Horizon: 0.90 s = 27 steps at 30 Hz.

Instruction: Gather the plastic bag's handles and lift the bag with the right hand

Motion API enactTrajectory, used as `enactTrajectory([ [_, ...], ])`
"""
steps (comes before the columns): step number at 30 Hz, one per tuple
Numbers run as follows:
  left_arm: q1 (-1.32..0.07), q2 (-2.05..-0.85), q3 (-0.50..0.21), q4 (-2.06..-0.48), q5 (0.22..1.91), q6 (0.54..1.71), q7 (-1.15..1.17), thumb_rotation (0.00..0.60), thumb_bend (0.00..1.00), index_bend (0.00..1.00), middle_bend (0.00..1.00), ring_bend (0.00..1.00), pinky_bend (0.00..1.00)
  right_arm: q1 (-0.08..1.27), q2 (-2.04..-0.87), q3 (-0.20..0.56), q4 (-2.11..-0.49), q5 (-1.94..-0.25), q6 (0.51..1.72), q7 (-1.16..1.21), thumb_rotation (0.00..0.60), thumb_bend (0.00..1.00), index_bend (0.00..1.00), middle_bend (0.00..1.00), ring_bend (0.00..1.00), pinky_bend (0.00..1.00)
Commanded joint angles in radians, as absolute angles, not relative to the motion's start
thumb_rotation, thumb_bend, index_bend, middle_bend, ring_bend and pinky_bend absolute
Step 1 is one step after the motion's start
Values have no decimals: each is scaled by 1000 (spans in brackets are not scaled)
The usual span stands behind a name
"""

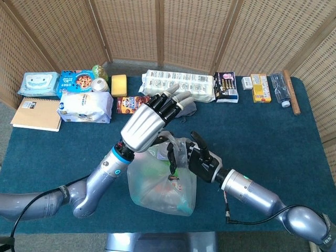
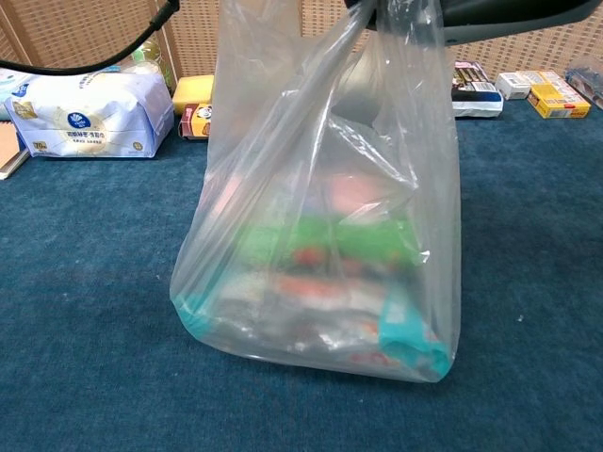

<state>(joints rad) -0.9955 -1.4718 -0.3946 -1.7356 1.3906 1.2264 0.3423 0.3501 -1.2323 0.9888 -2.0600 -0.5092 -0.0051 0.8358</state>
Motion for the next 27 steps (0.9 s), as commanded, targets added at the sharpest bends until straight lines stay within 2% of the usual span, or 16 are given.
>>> enactTrajectory([
  [1, -992, -1460, -394, -1748, 1377, 1216, 349, 600, 69, 53, 132, 29, 251, 349, -1228, 987, -2060, -507, -8, 839, 170, 209, 466, 615, 646, 585],
  [10, -984, -1419, -388, -1783, 1336, 1182, 361, 600, 67, 34, 121, 17, 250, 349, -1217, 994, -2057, -500, -11, 847, 174, 214, 495, 662, 702, 647],
  [27, -941, -1327, -367, -1871, 1294, 1138, 260, 600, 0, 5, 107, 6, 235, 352, -1202, 1000, -2037, -484, 5, 870, 177, 215, 497, 663, 704, 649],
])
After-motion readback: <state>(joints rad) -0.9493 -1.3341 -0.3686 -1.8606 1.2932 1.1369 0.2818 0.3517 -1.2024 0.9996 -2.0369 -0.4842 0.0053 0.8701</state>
